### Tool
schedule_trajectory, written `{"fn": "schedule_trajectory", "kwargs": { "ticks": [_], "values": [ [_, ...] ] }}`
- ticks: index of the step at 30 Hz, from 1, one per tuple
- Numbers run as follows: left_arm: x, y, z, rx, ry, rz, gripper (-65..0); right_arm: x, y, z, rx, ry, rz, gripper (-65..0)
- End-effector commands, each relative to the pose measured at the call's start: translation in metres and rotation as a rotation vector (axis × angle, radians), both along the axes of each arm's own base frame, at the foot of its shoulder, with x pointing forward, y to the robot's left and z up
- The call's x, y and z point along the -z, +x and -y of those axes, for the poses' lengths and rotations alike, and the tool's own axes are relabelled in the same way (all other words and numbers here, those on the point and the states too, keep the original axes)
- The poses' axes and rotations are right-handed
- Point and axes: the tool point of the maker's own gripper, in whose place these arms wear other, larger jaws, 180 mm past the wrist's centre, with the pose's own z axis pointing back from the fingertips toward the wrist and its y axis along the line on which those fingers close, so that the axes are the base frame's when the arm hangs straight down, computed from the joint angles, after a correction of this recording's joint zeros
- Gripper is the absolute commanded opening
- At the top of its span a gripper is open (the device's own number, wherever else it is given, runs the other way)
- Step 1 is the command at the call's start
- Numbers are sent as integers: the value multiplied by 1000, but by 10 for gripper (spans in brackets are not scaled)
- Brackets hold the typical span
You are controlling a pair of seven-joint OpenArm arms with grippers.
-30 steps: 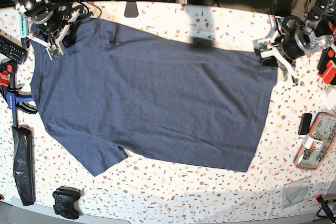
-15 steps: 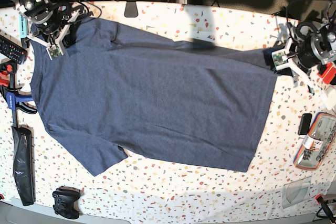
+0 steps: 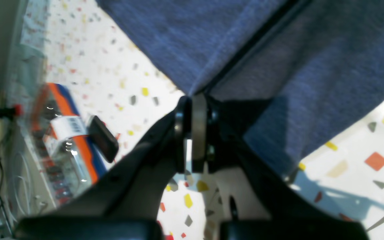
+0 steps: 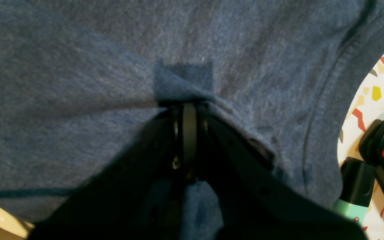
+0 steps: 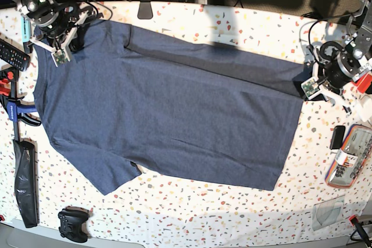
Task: Fold the T-shirt properly
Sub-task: 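Pull the shirt edge taut between both grippers, smoothing it flat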
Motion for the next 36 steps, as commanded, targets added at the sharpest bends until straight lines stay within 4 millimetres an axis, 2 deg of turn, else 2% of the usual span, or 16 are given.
{"fn": "schedule_trajectory", "kwargs": {
  "ticks": [1, 6, 8, 12, 16, 19, 22, 24, 26, 32, 36],
  "values": [
    [-15, 13, -9, -4, 10, 56, -650, -1, -3, 3, -9, -13, -22, -650],
    [-11, 11, -12, -15, 18, 40, -646, -1, -3, 3, -8, -13, -22, -650],
    [-8, 10, -17, -34, 40, 27, -587, -1, -3, 3, -9, -13, -22, -650],
    [0, 7, -33, -98, 103, -21, -421, -1, -3, 3, -9, -13, -22, -650],
    [6, 3, -62, -216, 204, -62, -407, -1, -3, 3, -8, -13, -22, -650],
    [-4, 12, -72, -329, 150, -7, -407, -1, -3, 3, -8, -12, -21, -650],
    [-15, 18, -55, -396, -57, 1, -450, -2, -2, 1, -3, 9, -13, -650],
    [-19, 18, -36, -408, -189, -33, -531, -4, 0, -7, 10, 60, -5, -650],
    [-21, 18, -20, -411, -269, -50, -639, -11, 4, -15, 12, 103, 14, -650],
    [-15, 16, 24, -421, -418, -84, -650, -37, 19, -39, -28, 158, 84, -650],
    [-7, 13, 46, -444, -492, -134, -650, -37, 18, -39, -32, 150, 75, -650]
  ]
}}
